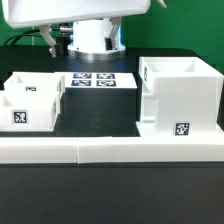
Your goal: Assemble drawer
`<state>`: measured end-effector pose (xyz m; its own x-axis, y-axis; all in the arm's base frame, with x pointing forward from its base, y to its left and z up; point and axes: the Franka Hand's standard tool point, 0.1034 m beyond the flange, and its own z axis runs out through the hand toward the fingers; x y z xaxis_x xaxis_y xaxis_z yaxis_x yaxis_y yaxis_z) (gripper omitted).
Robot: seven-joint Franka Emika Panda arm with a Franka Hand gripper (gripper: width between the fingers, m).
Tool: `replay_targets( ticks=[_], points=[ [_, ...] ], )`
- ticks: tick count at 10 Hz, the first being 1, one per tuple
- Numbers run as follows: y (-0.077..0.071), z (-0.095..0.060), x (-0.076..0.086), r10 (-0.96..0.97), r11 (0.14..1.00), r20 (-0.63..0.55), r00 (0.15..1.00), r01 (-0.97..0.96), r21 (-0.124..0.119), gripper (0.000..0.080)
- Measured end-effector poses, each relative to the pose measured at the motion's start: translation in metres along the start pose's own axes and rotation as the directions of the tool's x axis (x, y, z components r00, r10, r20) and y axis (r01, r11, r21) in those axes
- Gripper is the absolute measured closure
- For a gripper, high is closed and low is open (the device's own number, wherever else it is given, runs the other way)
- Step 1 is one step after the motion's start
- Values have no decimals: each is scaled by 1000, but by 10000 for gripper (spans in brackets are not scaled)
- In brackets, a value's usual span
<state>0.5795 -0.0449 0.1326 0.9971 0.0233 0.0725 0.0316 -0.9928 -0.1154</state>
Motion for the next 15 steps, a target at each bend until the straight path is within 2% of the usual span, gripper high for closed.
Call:
replay_targets(
  ticks=[3, 4, 5, 7, 10, 15],
  points=[
    [0, 0, 0, 0, 1000, 1, 1000, 0, 0, 150],
    [1, 5, -7, 24, 1000, 14, 1000, -23, -17, 150],
    [5, 16, -21, 30, 999, 30, 999, -29, -38, 150],
    [25, 38, -45, 71, 996, 37, 997, -69, -54, 150],
    [61, 65, -59, 45, 995, 18, 999, -43, -86, 150],
    [62, 70, -59, 39, 995, 13, 999, -37, -93, 150]
  ],
)
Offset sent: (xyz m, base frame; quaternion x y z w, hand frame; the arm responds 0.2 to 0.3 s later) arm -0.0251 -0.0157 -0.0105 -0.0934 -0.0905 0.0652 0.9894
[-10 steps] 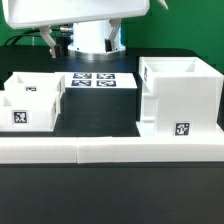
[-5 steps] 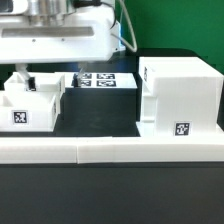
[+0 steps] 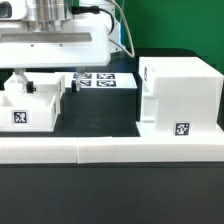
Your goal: Assemble drawer
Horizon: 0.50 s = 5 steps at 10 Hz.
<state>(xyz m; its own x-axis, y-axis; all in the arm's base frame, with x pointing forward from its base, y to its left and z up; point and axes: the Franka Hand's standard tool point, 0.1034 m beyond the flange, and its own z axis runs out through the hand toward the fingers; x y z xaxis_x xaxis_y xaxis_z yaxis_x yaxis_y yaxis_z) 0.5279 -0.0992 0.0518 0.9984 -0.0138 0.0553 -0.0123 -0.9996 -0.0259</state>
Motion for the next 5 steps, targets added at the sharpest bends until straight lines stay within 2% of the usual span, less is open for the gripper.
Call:
replay_targets(
  ticks=[2, 4, 5],
  points=[
    [4, 1, -2, -9, 1000, 7, 1000, 9, 2, 150],
    [3, 15, -7, -37, 999, 4, 999, 37, -11, 150],
    [0, 21, -10, -60, 998, 13, 998, 60, -9, 150]
  ],
)
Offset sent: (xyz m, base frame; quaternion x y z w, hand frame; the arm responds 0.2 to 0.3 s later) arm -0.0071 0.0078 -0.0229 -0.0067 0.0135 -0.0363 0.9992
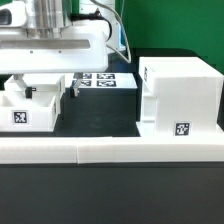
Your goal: Assemble drawer
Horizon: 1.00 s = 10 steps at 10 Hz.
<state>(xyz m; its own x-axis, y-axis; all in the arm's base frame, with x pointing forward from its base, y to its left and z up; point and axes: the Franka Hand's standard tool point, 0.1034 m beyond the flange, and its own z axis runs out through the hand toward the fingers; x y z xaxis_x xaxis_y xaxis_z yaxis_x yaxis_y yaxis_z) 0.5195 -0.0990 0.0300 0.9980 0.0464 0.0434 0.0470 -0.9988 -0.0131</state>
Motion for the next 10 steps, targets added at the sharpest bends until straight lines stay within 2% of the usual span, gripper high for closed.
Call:
replay_targets(
  ticks=[3, 6, 8, 10],
  points=[
    [-3, 18, -6, -13, 1000, 11, 1000, 13, -5, 150],
    [2, 24, -17, -11, 1000, -2, 1000, 11, -23, 150],
    [0, 25, -17, 1, 1000, -1, 1000, -1, -22, 150],
    [-2, 25, -17, 6, 1000, -2, 1000, -6, -22, 409]
  ],
)
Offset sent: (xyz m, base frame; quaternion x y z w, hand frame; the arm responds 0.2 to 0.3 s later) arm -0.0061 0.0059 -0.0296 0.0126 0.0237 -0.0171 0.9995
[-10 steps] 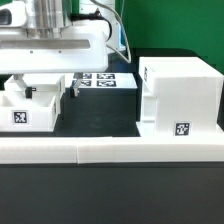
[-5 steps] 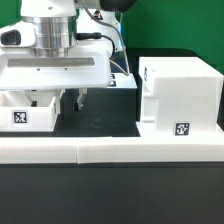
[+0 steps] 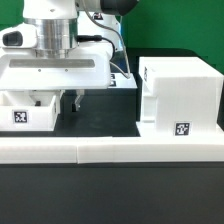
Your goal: Assemble drawer
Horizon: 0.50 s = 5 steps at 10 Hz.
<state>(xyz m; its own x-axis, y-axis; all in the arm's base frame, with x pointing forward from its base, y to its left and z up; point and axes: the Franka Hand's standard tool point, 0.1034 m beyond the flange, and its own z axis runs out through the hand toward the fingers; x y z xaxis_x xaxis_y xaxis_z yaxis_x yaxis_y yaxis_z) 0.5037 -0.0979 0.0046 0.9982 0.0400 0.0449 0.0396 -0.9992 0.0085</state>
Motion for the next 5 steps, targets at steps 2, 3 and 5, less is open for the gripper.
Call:
replay_targets(
  ticks=[2, 3, 5],
  points=[
    [0, 0, 0, 0, 1000, 0, 1000, 0, 0, 622],
    [0, 0, 0, 0, 1000, 0, 1000, 0, 0, 738],
    [0, 0, 0, 0, 1000, 0, 1000, 0, 0, 758]
  ],
)
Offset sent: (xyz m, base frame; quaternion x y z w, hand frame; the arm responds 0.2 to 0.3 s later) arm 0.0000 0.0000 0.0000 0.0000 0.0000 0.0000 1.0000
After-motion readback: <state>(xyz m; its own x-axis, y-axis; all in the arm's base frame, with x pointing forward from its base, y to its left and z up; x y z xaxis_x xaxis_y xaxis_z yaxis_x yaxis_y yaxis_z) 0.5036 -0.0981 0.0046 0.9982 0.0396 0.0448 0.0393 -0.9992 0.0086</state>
